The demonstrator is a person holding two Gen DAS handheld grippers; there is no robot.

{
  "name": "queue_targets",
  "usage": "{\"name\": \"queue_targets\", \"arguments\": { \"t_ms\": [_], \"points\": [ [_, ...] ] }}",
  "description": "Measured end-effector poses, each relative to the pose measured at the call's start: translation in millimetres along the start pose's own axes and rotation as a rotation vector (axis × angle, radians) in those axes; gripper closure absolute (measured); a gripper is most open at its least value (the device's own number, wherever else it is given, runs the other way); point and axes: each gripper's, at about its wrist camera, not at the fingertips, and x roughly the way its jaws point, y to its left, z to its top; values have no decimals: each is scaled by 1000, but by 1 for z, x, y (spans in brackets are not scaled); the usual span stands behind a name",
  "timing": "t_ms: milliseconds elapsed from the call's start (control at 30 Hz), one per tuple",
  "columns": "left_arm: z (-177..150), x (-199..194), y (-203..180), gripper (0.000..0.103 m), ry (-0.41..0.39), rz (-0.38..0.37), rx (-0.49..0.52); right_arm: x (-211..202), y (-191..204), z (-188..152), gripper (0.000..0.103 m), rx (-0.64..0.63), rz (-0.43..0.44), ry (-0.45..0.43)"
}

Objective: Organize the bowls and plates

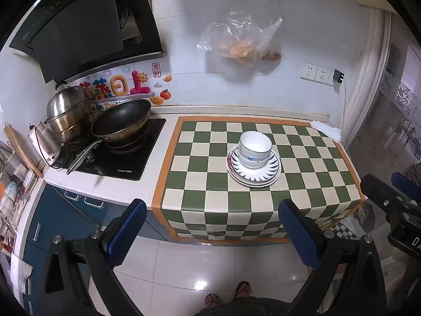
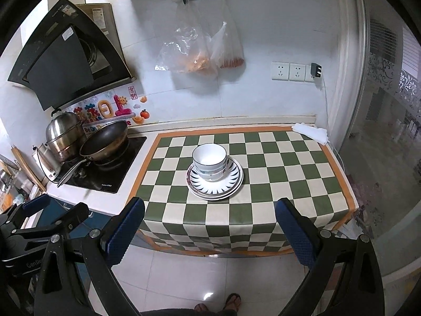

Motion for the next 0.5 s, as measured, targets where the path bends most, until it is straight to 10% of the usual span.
{"name": "queue_targets", "arguments": {
  "t_ms": [500],
  "points": [
    [-3, 2, 7, 0, 8, -9, -3, 4, 7, -1, 2, -22, -12, 15]
  ]
}}
